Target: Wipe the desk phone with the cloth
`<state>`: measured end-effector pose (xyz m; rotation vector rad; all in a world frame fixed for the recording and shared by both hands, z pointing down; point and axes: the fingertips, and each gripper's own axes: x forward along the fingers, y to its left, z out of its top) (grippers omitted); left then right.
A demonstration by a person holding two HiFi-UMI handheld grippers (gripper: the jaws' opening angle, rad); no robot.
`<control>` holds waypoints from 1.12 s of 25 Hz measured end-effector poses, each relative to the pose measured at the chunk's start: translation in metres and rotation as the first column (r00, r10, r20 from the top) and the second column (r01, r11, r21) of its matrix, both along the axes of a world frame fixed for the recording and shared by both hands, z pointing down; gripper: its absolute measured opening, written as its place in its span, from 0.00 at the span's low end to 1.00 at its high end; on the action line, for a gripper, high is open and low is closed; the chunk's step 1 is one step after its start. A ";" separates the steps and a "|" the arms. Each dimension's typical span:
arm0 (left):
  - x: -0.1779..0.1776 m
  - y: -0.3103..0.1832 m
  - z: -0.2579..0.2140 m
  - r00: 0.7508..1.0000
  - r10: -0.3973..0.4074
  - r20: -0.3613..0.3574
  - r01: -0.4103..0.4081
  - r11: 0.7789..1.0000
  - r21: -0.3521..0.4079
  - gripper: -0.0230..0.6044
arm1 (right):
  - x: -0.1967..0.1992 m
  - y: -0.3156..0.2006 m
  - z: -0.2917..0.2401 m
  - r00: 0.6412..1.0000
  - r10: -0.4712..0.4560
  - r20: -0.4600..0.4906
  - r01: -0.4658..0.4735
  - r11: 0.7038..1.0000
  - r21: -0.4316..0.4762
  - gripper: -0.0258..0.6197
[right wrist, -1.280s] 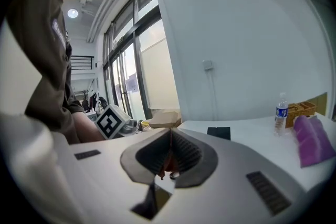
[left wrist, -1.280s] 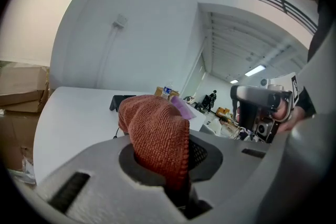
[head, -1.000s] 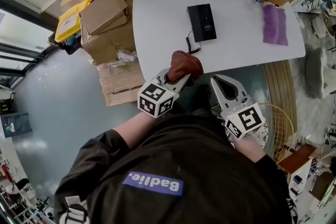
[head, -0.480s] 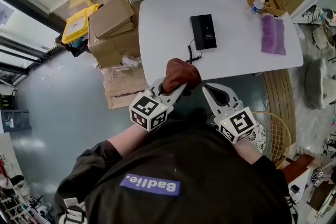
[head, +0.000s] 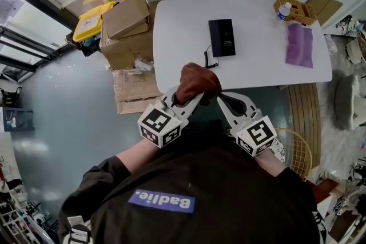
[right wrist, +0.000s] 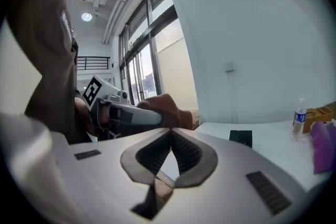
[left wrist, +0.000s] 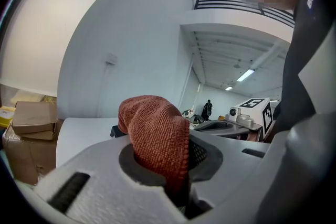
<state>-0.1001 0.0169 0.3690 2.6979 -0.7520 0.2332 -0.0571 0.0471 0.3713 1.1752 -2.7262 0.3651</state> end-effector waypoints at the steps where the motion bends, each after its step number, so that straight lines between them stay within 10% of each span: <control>1: 0.001 0.000 0.000 1.000 -0.006 -0.001 0.006 1.000 0.002 0.13 | 0.001 0.000 0.001 1.000 -0.007 -0.001 0.007 1.000 -0.003 0.09; 28: 0.023 0.011 -0.002 1.000 0.020 -0.008 -0.020 1.000 0.020 0.13 | 0.014 0.008 0.006 1.000 -0.012 -0.023 0.012 1.000 -0.008 0.09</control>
